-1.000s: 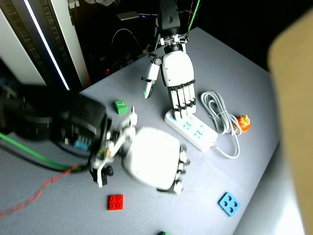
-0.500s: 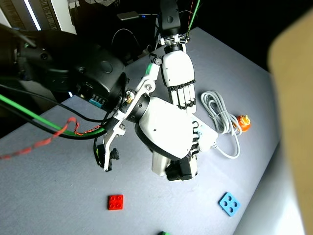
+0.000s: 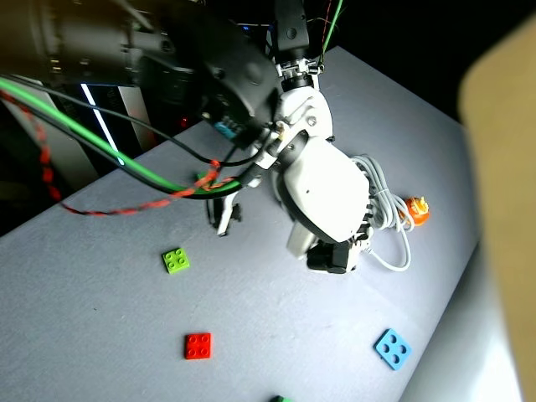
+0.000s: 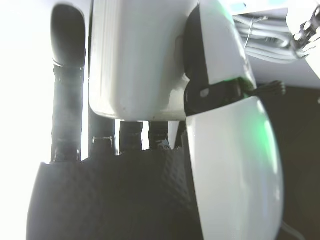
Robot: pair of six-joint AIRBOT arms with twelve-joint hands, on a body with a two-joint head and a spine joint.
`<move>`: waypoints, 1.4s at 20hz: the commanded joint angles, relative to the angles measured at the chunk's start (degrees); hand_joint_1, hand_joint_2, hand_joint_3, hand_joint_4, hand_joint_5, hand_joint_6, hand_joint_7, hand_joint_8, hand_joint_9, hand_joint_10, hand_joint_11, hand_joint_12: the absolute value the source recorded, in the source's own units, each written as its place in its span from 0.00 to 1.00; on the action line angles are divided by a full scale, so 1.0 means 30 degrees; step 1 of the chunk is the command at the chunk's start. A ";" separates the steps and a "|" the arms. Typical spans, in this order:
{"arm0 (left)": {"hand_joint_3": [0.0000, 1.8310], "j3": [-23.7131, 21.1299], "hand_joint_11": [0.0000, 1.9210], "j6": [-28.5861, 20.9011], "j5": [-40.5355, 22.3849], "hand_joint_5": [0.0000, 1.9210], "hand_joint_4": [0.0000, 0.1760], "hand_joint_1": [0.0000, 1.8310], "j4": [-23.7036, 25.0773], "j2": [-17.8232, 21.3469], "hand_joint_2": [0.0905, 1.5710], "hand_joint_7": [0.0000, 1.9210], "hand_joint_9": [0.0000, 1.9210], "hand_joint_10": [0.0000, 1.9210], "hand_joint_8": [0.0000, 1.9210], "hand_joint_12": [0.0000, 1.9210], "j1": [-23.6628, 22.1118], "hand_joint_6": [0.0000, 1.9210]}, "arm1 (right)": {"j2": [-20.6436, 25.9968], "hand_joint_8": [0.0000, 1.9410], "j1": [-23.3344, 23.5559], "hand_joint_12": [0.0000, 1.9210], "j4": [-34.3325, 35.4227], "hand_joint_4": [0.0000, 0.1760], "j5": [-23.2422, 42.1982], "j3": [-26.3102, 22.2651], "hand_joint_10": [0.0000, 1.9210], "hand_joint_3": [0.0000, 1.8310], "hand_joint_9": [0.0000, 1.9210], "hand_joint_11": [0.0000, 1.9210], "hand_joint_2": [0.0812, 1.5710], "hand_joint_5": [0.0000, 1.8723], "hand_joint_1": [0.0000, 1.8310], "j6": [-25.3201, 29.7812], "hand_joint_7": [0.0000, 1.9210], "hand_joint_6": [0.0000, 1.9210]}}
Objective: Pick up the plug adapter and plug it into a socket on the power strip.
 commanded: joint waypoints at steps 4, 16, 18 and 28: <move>0.00 0.0008 0.01 0.0066 0.1921 0.04 0.00 0.00 -0.0646 -0.0171 0.76 0.04 0.03 0.00 0.00 0.01 0.0230 0.00 | -0.0923 0.46 -0.0001 0.70 -0.0353 0.00 -0.1399 0.1814 0.29 0.00 0.59 0.38 0.69 0.48 0.67 -0.0257 0.57 0.55; 0.00 0.0073 0.01 -0.0125 0.3235 0.05 0.00 0.00 -0.0646 0.0167 0.76 0.04 0.03 0.00 0.00 0.01 0.0657 0.00 | -0.3116 0.44 -0.0799 0.68 -0.0302 0.00 -0.3974 0.5289 0.28 0.00 0.59 0.37 0.68 0.50 0.68 -0.0569 0.58 0.53; 0.00 0.0098 0.01 -0.0264 0.3319 0.04 0.00 0.00 -0.0646 0.0165 0.76 0.03 0.03 0.00 0.00 0.00 0.0709 0.00 | -0.3196 0.44 -0.0893 0.70 -0.0302 0.00 -0.4352 0.5293 0.28 0.00 0.59 0.36 0.68 0.50 0.67 -0.0584 0.58 0.53; 0.00 0.0164 0.02 -0.0637 0.3697 0.05 0.00 0.00 -0.0648 0.0165 0.76 0.04 0.04 0.00 0.00 0.01 0.0902 0.00 | -0.3719 0.46 -0.1294 0.68 -0.0304 0.00 -0.4828 0.5351 0.29 0.00 0.59 0.36 0.69 0.49 0.67 -0.0572 0.57 0.53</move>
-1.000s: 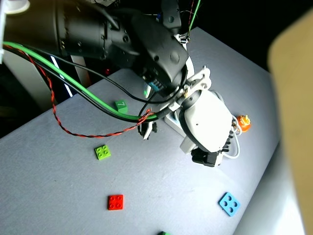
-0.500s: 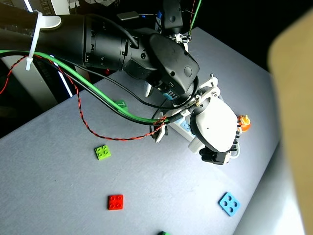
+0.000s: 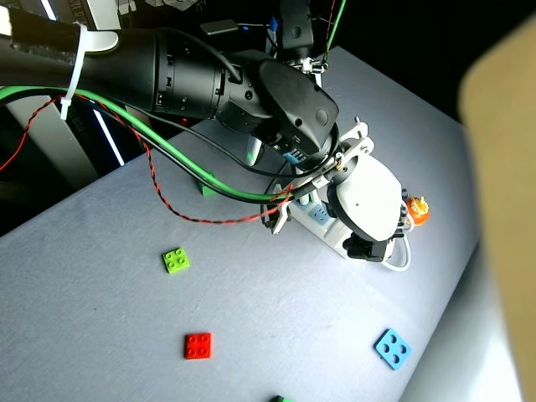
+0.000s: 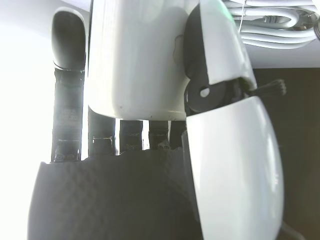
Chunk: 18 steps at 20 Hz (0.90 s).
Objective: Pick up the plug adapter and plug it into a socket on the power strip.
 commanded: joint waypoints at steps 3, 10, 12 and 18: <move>0.00 -0.0104 0.01 -0.0105 0.2446 0.04 0.00 0.00 -0.0932 -0.0245 0.76 0.03 0.03 0.00 0.00 0.01 0.0525 0.00 | -0.0035 0.47 0.0002 0.69 -0.0885 0.00 -0.0722 0.0139 0.29 0.00 0.59 0.36 0.69 0.49 0.67 0.0028 0.57 0.54; 0.00 -0.0096 0.01 -0.0047 0.2561 0.05 0.00 0.00 -0.0929 -0.0243 0.76 0.05 0.04 0.00 0.00 0.01 0.0616 0.00 | -0.0234 0.45 -0.0352 0.66 -0.0889 0.00 -0.0993 0.0473 0.27 0.00 0.59 0.38 0.69 0.49 0.67 0.0118 0.57 0.55; 0.00 -0.0115 0.00 -0.0015 0.2593 0.04 0.00 0.00 -0.0929 -0.0243 0.76 0.03 0.02 0.00 0.00 0.00 0.0620 0.00 | -0.0335 0.46 -0.0382 0.66 -0.0889 0.00 -0.1138 0.0706 0.27 0.00 0.60 0.38 0.69 0.48 0.67 0.0288 0.56 0.56; 0.00 -0.0111 0.00 0.0037 0.2591 0.03 0.00 0.00 -0.0929 -0.0245 0.76 0.02 0.01 0.00 0.00 0.00 0.0624 0.00 | -0.0385 0.46 -0.0451 0.66 -0.0889 0.00 -0.1585 0.0777 0.26 0.00 0.60 0.37 0.69 0.49 0.67 0.0430 0.56 0.55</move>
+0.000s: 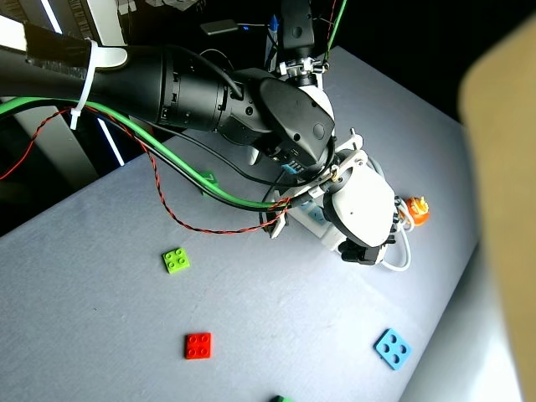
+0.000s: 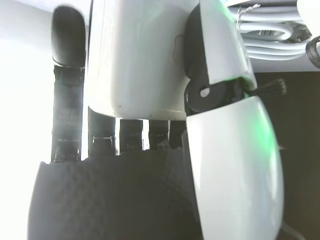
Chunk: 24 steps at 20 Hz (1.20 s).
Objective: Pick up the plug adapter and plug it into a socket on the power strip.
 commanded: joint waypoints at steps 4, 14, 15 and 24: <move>0.00 -0.0168 0.00 0.0098 0.2380 0.04 0.00 0.00 -0.1082 -0.0338 0.76 0.03 0.02 0.00 0.01 0.00 0.0478 0.00 | -0.0054 0.46 0.0075 0.69 -0.0772 0.00 -0.0867 0.0064 0.27 0.00 0.59 0.35 0.69 0.49 0.67 0.0055 0.56 0.55; 0.00 -0.0160 0.00 0.0219 0.2376 0.05 0.00 0.00 -0.1082 -0.0420 0.76 0.04 0.03 0.00 0.00 0.01 0.0494 0.00 | -0.0216 0.46 -0.0055 0.70 -0.0774 0.00 -0.1173 0.0230 0.27 0.00 0.59 0.34 0.69 0.49 0.67 -0.0210 0.56 0.55; 0.00 -0.0158 0.00 0.0219 0.2374 0.05 0.00 0.00 -0.1082 -0.0439 0.76 0.04 0.03 0.00 0.00 0.01 0.0494 0.00 | -0.0245 0.46 -0.0053 0.70 -0.0774 0.00 -0.1237 0.0375 0.27 0.00 0.59 0.35 0.69 0.48 0.67 -0.0210 0.56 0.55; 0.00 -0.0066 0.01 0.0215 0.2418 0.05 0.00 0.00 -0.1084 -0.0535 0.76 0.05 0.03 0.00 0.00 0.02 0.0606 0.00 | -0.0990 0.46 0.0080 0.70 -0.0774 0.00 -0.1367 0.1239 0.28 0.00 0.59 0.35 0.69 0.49 0.67 -0.0111 0.57 0.54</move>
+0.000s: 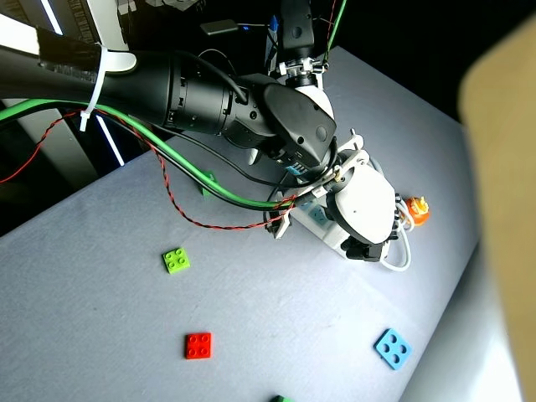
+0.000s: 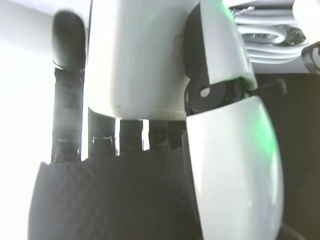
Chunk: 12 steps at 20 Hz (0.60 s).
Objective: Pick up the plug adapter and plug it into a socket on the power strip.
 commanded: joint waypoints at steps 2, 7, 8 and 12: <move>0.00 -0.0068 0.01 0.0075 0.2433 0.06 0.00 0.00 -0.1142 -0.0567 0.77 0.05 0.04 0.00 0.00 0.02 0.0486 0.00 | -0.0220 0.46 0.0212 0.70 -0.0767 0.00 -0.0892 0.0313 0.28 0.00 0.59 0.34 0.69 0.49 0.67 0.0111 0.57 0.54; 0.00 0.0023 0.00 0.0075 0.2452 0.05 0.00 0.00 -0.1142 -0.0626 0.77 0.05 0.03 0.00 0.00 0.02 0.0482 0.00 | -0.0764 0.45 -0.0157 0.70 -0.0765 0.00 -0.1064 0.0857 0.28 0.00 0.59 0.34 0.69 0.49 0.67 -0.0299 0.57 0.54; 0.00 0.0029 0.00 0.0075 0.2457 0.05 0.00 0.00 -0.1142 -0.0628 0.77 0.05 0.03 0.00 0.00 0.02 0.0482 0.00 | -0.0801 0.45 -0.0222 0.70 -0.0765 0.00 -0.1060 0.0857 0.28 0.00 0.59 0.34 0.69 0.49 0.67 -0.0351 0.57 0.54; 0.00 0.0060 0.01 0.0076 0.2459 0.04 0.00 0.00 -0.1142 -0.0703 0.77 0.04 0.03 0.00 0.00 0.02 0.0482 0.00 | -0.0919 0.46 -0.0594 0.70 -0.0765 0.00 -0.1097 0.0861 0.29 0.00 0.58 0.34 0.69 0.49 0.67 -0.0416 0.56 0.55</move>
